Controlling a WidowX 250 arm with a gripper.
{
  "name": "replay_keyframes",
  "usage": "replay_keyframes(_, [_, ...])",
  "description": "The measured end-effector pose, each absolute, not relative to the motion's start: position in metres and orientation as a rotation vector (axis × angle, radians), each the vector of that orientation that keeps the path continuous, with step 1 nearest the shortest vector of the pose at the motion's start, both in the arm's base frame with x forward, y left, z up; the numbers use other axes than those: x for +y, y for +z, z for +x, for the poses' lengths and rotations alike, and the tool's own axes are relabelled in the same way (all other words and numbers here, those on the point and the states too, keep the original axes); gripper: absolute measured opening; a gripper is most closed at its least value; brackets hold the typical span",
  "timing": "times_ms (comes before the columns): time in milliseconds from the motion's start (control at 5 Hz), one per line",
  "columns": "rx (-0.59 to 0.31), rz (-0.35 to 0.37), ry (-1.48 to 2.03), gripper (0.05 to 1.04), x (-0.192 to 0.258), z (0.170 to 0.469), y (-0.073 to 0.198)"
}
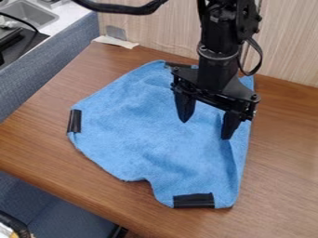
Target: Folds the cloth from bottom right to top left
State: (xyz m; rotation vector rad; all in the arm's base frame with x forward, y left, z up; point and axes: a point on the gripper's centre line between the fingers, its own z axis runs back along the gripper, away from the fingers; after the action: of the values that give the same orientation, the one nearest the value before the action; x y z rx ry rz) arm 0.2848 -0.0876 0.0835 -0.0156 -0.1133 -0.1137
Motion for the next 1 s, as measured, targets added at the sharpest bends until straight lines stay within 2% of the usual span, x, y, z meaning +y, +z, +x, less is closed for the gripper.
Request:
replay_keyframes(200, [-0.082,-0.020,-0.114,1.001,-0.089,0.282,0.075])
replay_keyframes(400, [-0.043,-0.123,-0.102,1.001,-0.086,0.291,0.066])
replay_keyframes(1000, [-0.003,-0.276,-0.097,1.001,-0.094,0.343,0.034])
